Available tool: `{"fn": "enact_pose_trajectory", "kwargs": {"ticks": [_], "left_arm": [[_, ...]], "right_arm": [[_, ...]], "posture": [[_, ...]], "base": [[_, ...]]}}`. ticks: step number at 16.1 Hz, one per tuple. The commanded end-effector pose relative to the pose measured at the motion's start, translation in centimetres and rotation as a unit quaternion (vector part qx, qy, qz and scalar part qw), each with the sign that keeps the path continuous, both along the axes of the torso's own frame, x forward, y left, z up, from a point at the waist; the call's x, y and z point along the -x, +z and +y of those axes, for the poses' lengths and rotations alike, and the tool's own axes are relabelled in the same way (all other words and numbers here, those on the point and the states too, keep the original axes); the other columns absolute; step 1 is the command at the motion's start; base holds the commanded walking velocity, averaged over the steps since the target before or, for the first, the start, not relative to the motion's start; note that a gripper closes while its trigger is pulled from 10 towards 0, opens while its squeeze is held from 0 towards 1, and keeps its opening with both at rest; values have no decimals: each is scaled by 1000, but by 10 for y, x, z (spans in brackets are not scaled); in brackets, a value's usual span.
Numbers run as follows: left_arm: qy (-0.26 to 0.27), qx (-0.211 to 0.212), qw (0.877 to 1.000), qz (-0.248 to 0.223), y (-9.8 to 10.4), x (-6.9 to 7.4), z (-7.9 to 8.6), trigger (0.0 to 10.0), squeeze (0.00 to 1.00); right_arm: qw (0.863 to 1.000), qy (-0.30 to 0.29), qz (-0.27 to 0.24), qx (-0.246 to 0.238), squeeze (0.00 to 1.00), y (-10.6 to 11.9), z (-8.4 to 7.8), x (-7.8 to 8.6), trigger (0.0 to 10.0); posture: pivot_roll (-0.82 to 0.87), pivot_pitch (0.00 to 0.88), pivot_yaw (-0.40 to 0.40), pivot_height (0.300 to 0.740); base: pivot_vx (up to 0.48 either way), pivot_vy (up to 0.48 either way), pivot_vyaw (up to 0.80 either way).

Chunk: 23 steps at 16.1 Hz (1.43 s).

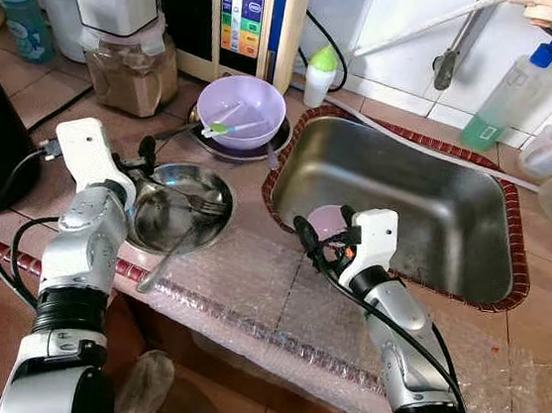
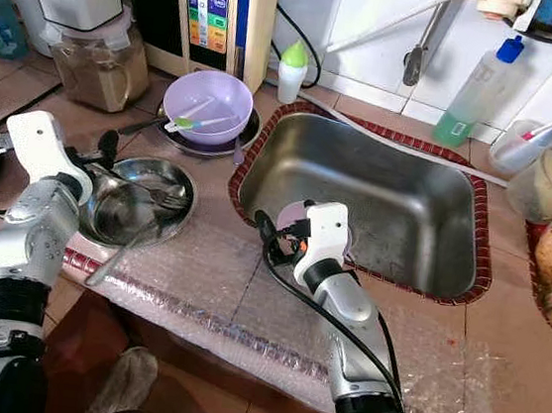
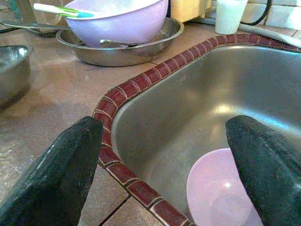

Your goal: Kitchen organization

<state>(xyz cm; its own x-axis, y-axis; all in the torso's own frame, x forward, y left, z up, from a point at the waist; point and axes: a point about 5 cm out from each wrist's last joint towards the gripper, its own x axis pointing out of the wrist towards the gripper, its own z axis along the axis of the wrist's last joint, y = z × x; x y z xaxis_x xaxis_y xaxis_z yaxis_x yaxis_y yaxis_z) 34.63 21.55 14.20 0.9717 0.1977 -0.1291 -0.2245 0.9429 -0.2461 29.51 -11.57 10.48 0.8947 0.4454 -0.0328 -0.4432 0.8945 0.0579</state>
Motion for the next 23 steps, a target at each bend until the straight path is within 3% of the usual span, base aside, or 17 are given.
{"fn": "enact_pose_trajectory", "kwargs": {"ticks": [1, 9, 12, 14, 16, 17, 23], "left_arm": [[-3, 11, 1000, 21, -7, 0, -3, 10000, 0], [-8, -1, 1000, -28, 29, 5, -1, 10000, 0], [13, 5, 1000, -14, 30, 21, 1, 10000, 0], [33, 41, 999, 12, 20, 36, 3, 10000, 0], [37, 67, 997, 27, 13, 41, 3, 10000, 0], [29, 100, 994, 35, 9, 42, -1, 10000, 0], [-6, 139, 989, 42, 12, 32, -10, 10000, 0]], "right_arm": [[1000, 4, -3, 6, 0, 1, 0, 1, 10000], [1000, 4, -8, 8, 0, 3, 2, -5, 10000], [1000, 9, -11, 7, 0, 3, 7, -7, 10000], [1000, 12, -11, 7, 0, 3, 8, -8, 10000], [1000, 17, -11, 8, 0, 2, 10, -9, 10000], [1000, 24, -13, 12, 0, 2, 13, -10, 10000], [999, 37, -19, 13, 0, 4, 18, -11, 10000]], "posture": [[15, 61, -33, 740], [43, 40, -28, 740], [61, 38, -28, 740], [67, 38, -31, 740], [77, 38, -37, 740], [84, 35, -42, 740], [81, 28, -43, 740]], "base": [[0, 0, 0], [0, 0, 0], [0, 0, 0], [0, 0, 0], [0, 0, 0], [0, 0, 0], [0, 0, 0]]}}
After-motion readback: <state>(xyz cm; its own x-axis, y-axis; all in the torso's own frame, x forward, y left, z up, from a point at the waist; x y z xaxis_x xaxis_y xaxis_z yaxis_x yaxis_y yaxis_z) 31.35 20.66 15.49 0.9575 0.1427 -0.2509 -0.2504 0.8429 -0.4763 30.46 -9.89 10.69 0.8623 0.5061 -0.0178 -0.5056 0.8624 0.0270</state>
